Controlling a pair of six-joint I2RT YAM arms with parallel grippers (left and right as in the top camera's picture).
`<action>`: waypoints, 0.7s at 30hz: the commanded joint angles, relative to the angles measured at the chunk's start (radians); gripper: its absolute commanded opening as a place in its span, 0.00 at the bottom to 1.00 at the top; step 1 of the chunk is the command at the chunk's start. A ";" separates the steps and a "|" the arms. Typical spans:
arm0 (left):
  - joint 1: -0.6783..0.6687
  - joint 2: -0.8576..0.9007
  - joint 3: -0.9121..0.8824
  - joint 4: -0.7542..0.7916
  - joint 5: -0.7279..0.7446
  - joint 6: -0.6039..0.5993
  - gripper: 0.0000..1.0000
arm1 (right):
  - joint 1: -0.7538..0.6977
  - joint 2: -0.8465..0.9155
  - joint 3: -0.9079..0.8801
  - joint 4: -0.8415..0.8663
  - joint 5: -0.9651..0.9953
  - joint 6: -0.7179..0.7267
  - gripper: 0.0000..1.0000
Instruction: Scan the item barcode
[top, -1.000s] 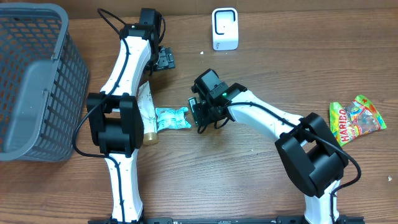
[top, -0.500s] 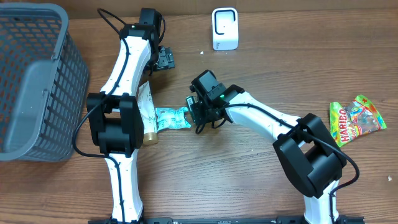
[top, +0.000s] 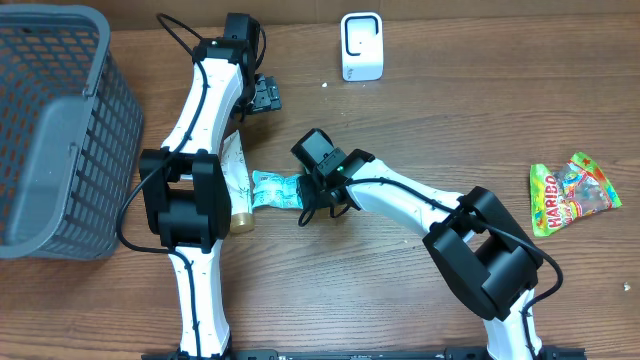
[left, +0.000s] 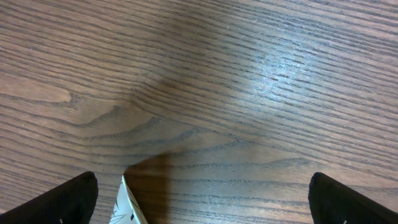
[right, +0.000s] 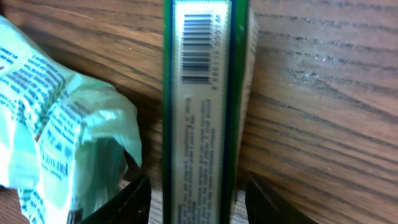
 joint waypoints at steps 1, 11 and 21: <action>0.004 0.007 0.001 0.003 -0.017 -0.010 1.00 | 0.004 0.011 -0.005 0.008 0.024 0.049 0.50; 0.004 0.007 0.001 0.003 -0.017 -0.010 1.00 | -0.024 0.010 0.103 -0.130 0.145 0.034 0.28; 0.004 0.007 0.001 0.003 -0.017 -0.010 1.00 | -0.016 0.011 0.146 -0.270 0.805 -0.136 0.12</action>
